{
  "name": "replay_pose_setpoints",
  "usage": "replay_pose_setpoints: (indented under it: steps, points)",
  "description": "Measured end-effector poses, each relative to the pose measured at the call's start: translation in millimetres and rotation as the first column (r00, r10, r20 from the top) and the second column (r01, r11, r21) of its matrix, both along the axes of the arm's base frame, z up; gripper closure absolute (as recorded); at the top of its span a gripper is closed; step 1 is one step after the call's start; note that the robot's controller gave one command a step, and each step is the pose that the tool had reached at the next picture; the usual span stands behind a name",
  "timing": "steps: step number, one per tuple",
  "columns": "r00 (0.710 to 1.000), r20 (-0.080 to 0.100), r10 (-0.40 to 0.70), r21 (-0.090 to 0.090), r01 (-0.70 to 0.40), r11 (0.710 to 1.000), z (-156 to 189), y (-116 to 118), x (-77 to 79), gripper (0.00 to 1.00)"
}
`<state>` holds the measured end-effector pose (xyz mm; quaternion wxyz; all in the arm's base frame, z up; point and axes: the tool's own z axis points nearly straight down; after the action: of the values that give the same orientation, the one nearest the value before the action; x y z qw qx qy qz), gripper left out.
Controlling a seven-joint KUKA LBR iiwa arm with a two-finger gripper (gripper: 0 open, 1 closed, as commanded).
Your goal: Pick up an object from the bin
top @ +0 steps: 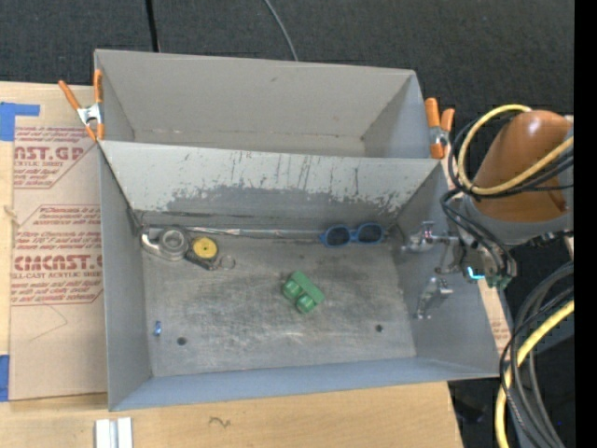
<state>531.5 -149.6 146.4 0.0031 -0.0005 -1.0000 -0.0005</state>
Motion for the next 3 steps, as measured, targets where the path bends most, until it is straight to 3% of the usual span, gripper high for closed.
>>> replay_pose_setpoints:
  steps: [1, 2, 3]
  points:
    - [1.0, 0.009, 0.009, -0.002, -0.009, 1.0, -74.7, 121.6, 54.6, 0.0]
    - [1.0, 0.006, -0.022, 0.002, 0.022, 1.0, -45.2, 165.8, 13.7, 0.0]
    - [0.98, 0.005, -0.199, 0.0, 0.199, 0.98, -45.3, 162.2, -4.6, 0.0]
